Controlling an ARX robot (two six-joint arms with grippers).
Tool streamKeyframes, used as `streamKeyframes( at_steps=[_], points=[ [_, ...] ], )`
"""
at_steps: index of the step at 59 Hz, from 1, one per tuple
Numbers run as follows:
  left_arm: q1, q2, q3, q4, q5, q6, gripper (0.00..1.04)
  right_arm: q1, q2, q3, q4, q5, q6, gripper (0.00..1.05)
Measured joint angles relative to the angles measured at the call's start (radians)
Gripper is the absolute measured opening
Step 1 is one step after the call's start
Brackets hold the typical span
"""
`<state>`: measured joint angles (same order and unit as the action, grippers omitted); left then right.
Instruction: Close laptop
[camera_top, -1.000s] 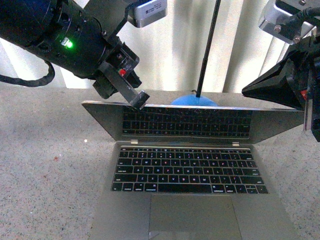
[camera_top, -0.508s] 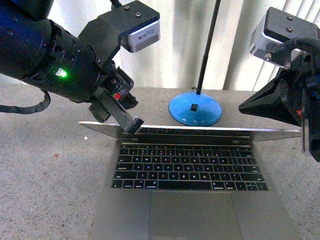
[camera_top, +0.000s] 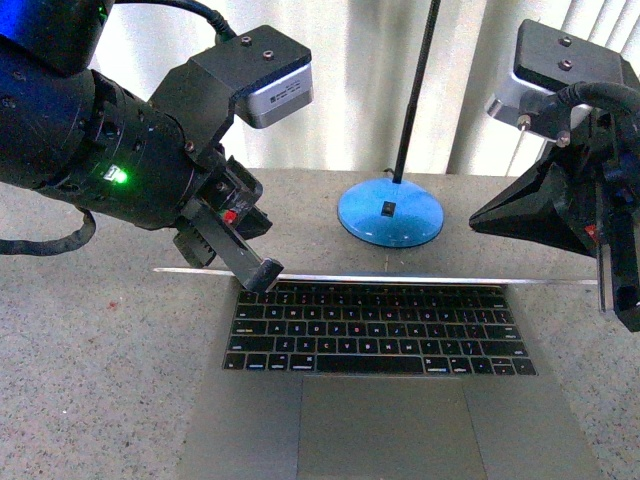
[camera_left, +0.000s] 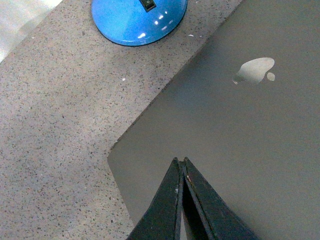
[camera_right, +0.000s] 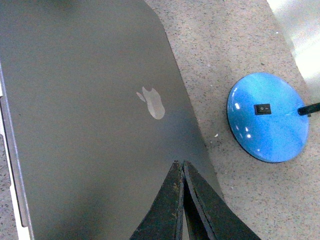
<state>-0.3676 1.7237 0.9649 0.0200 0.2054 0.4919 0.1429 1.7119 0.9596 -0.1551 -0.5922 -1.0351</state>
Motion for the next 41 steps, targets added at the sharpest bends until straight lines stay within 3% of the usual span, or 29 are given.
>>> streamKeyframes(
  at_steps=[41],
  points=[
    [-0.004,0.002,-0.047,0.032,0.019,-0.012,0.04,0.015,0.021,-0.047,0.008,0.008,-0.016,0.03]
  ],
)
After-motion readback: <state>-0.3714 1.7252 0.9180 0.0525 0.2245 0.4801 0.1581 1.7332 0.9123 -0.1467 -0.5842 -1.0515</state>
